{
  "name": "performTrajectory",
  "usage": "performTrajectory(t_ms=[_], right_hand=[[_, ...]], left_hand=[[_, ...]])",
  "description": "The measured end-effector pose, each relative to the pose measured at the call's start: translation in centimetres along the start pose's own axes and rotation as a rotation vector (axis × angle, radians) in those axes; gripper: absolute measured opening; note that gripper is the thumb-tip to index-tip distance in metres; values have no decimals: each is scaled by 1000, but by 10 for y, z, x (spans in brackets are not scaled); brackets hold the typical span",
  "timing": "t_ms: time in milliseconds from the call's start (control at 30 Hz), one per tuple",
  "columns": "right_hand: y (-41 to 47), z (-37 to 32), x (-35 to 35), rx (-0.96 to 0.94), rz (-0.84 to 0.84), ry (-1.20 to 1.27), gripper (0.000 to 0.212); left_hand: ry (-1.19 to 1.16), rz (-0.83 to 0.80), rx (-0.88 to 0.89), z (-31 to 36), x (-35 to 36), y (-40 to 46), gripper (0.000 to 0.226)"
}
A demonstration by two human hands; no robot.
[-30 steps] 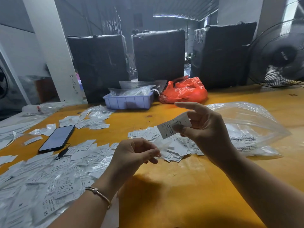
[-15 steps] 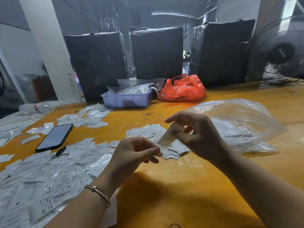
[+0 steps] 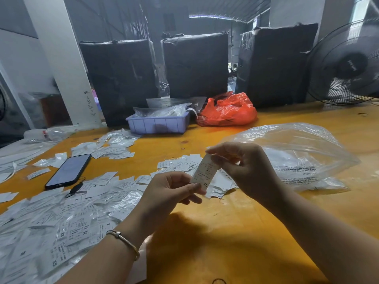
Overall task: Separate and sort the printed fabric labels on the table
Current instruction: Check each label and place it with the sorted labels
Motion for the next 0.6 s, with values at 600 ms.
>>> performTrajectory(t_ms=[600], right_hand=[[-4,-3,8,152,-179,129,8]], left_hand=[[-32,25,-46,-1,1,-1,22]])
Point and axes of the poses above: each hand's wrist, its own y-axis towards the middle knuckle, its own x-axis out of the palm, z = x × y, the point moved 1 cm from there along y, towards the middle knuckle, and after that the axes turned 1 degree about z, right-handed, at the moved point
